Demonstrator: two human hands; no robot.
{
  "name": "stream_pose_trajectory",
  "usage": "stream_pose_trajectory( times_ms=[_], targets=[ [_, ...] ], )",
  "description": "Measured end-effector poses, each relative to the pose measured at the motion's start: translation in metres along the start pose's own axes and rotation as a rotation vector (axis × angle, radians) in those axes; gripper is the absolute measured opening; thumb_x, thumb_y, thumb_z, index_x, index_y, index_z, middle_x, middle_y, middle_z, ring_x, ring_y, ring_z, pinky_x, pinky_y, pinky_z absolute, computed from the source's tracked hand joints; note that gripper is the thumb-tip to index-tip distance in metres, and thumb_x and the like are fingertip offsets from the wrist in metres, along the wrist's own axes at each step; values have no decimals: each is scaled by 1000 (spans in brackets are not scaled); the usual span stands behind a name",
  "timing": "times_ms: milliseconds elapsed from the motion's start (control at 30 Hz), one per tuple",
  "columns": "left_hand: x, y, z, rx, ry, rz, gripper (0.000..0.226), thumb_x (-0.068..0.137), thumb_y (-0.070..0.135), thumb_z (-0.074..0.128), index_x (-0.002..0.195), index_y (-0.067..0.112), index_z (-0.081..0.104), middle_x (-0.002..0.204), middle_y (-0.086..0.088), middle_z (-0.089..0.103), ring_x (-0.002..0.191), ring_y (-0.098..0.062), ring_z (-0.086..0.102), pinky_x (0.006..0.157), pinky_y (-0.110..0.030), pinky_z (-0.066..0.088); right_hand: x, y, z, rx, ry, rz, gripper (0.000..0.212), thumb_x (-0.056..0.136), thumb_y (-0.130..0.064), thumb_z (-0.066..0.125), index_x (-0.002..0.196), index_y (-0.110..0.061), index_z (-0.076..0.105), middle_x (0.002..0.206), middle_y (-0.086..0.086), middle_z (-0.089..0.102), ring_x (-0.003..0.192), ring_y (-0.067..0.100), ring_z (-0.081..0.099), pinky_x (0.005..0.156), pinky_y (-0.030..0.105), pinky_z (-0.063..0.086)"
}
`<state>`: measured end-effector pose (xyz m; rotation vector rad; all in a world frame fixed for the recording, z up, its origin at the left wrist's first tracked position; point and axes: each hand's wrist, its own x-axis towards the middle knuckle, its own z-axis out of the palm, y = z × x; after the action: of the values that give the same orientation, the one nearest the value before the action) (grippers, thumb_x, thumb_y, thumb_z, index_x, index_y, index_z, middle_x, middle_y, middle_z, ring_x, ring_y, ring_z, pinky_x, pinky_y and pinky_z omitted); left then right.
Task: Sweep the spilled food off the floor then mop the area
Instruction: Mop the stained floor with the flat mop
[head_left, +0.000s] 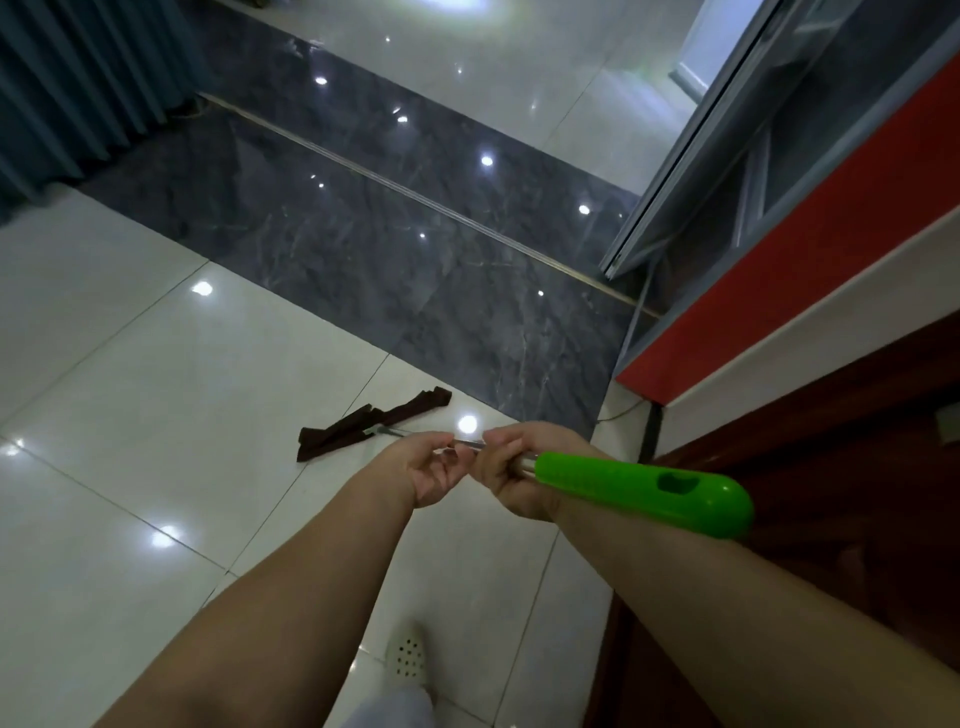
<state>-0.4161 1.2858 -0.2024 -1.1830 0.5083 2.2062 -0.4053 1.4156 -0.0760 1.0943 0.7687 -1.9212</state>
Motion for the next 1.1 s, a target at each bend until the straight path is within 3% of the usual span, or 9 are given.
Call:
stream_pose_trajectory(
  times_ms=[133,267,333,467,600,667,733,800,1100],
  targets=[
    [11,3,12,92,79,18,23,99,9,42,85,-8,48,48,-24,61,30,-28,57,27,-23,43,1,-22,0,-121,86,89,7,96,-2,38,96,-1,46,55,16,47,24,9,37,29,10,35],
    [27,2,19,164,160,58,13,93,5,48,96,-8,49,71,-26,64,45,-34,65,34,-32,50,4,-43,-1,-318,116,272,24,94,-3,40,71,-4,46,48,3,36,23,9,35,26,11,32],
    [33,1,27,190,166,82,16,91,4,49,104,-6,48,82,-26,62,47,-32,67,41,-32,54,5,-56,1,-381,115,305,26,95,-3,37,71,-4,45,48,3,35,24,8,33,26,10,31],
    [41,1,49,181,126,109,17,91,3,46,105,-7,47,89,-26,64,60,-31,70,71,-34,54,5,-90,3,-484,115,395,25,96,-8,36,72,-6,41,40,5,35,21,10,33,23,13,29],
    [49,-6,73,135,131,148,18,89,1,46,103,-8,51,86,-24,63,69,-29,66,76,-34,52,7,-129,3,-631,126,471,25,95,-7,39,70,-5,43,42,4,36,22,10,33,25,12,29],
    [57,-11,86,80,143,162,12,89,2,46,93,-8,52,71,-21,66,55,-27,68,68,-31,55,8,-149,-1,-719,109,499,27,95,-7,39,69,-5,44,43,2,36,23,8,33,27,10,28],
    [65,-18,102,4,171,170,12,90,3,46,85,-7,51,54,-19,65,42,-26,66,48,-28,55,8,-171,-5,-778,84,508,28,96,-7,35,70,-6,44,43,2,35,24,7,33,28,9,28],
    [73,-27,121,-62,184,185,13,91,4,46,85,-6,51,50,-19,64,40,-27,65,35,-27,50,6,-195,-11,-812,58,513,27,97,-7,33,73,-6,43,43,3,37,24,7,33,28,9,28],
    [117,-64,211,-289,182,272,20,93,5,44,82,-8,52,47,-18,62,35,-25,62,32,-25,48,-9,-299,-24,-1007,29,598,41,98,-5,35,63,5,54,50,8,41,24,8,34,26,9,28]
  ],
)
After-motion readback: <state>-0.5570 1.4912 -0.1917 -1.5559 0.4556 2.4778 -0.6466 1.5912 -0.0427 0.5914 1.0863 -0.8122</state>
